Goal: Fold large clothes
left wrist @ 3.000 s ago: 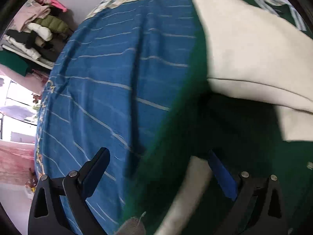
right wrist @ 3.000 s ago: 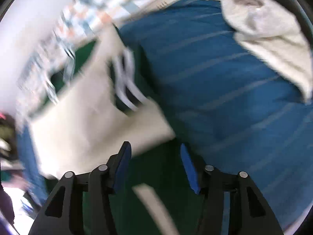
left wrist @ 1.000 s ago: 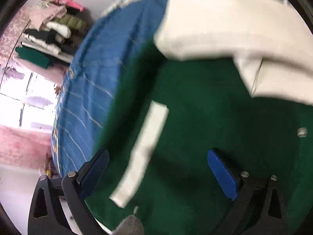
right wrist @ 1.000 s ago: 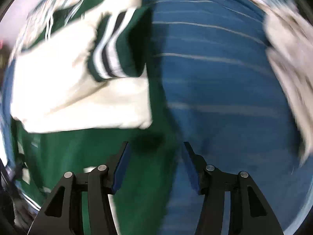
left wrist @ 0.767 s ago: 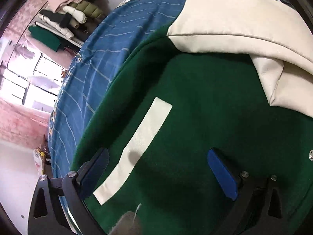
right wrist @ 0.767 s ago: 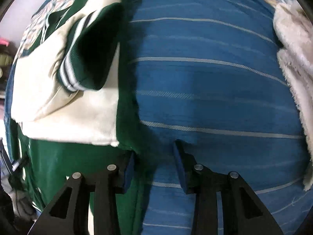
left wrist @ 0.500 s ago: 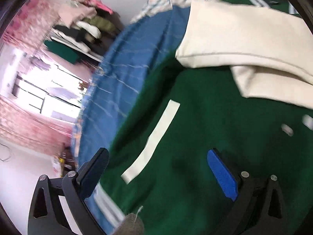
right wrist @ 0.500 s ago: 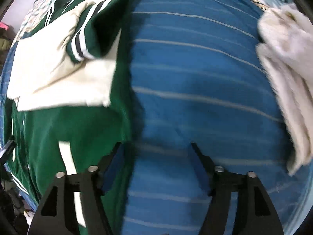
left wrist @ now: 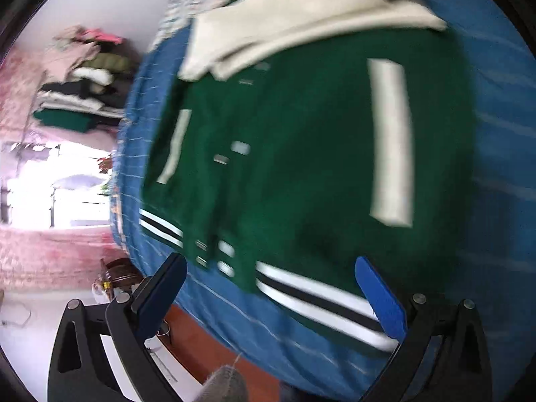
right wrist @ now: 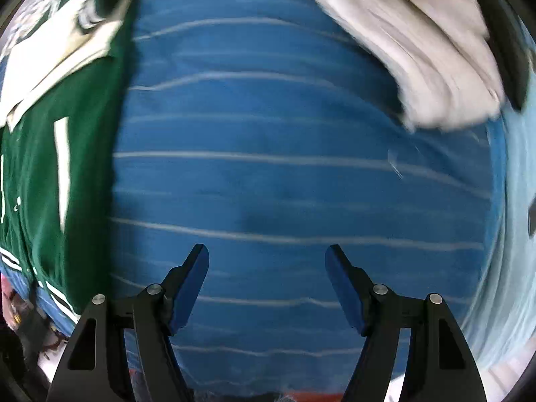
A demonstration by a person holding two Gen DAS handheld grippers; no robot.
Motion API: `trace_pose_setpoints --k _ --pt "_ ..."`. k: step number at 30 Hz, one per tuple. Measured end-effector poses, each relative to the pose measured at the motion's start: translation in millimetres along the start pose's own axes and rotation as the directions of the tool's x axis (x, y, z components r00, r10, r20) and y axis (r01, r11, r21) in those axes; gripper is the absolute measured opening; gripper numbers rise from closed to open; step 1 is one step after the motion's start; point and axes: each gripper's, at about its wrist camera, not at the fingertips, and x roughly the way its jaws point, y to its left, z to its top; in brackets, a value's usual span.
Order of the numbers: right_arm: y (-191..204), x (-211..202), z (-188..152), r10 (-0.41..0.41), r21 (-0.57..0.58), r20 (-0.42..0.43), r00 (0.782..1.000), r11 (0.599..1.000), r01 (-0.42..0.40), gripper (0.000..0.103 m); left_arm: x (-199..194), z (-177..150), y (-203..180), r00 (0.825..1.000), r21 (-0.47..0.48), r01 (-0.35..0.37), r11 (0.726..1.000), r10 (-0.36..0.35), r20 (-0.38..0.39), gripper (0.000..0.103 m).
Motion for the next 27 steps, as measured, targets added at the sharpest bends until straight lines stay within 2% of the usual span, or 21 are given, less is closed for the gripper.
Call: trace_pose_setpoints --k 2,5,8,9,11,13,15,17,18,22,25,26,27 --pt "-21 1 -1 -0.018 0.032 -0.008 1.0 0.999 0.018 0.074 -11 -12 -28 1.0 0.064 -0.017 0.998 0.016 0.013 0.103" --pt "-21 6 -3 -0.018 0.07 -0.01 1.0 0.997 0.018 0.074 -18 -21 -60 0.999 0.124 -0.038 0.992 0.034 0.036 0.103" --pt "-47 1 0 -0.022 0.084 0.0 1.0 0.996 0.022 0.074 -14 -22 -83 0.998 0.156 -0.049 0.987 0.044 0.034 0.103" --pt "-44 2 5 -0.025 0.087 0.001 1.0 0.996 0.025 0.074 -7 -21 -93 0.998 0.173 -0.06 0.983 0.056 0.03 0.103" --pt "-65 -3 0 -0.018 0.094 0.007 1.0 0.995 0.018 0.074 0 -16 -102 0.996 0.178 -0.09 0.98 0.084 0.038 0.103" --pt "-65 -2 19 -0.017 0.103 0.007 1.0 0.995 0.016 0.074 13 -8 -110 0.991 0.185 -0.135 0.973 0.13 0.039 0.103" --pt "-82 -7 30 -0.012 0.107 0.007 1.0 0.994 0.011 0.074 25 2 -108 0.981 0.166 -0.193 0.967 0.187 0.049 0.103" --pt "-81 -2 34 -0.006 0.114 0.006 1.0 0.993 0.005 0.074 32 10 -106 0.974 0.14 -0.226 0.964 0.22 0.052 0.103" --pt "-67 4 33 -0.003 0.119 0.005 1.0 0.993 0.002 0.074 38 16 -101 0.975 0.122 -0.224 0.967 0.22 0.039 0.103" --pt "-81 5 48 0.007 0.129 -0.003 1.0 0.992 -0.006 0.074 42 23 -92 0.976 0.079 -0.218 0.973 0.216 0.032 0.103" --pt "-76 9 53 0.022 0.137 -0.007 1.0 0.99 -0.021 0.074 42 21 -87 0.975 0.083 -0.219 0.972 0.215 0.061 0.103" --pt "-75 10 57 0.028 0.131 -0.007 1.0 0.991 -0.027 0.074 41 21 -85 0.972 0.081 -0.229 0.97 0.223 0.079 0.101" --pt "-72 10 63 0.03 0.119 -0.001 1.0 0.993 -0.03 0.074 40 21 -84 0.968 0.079 -0.24 0.968 0.232 0.093 0.093"
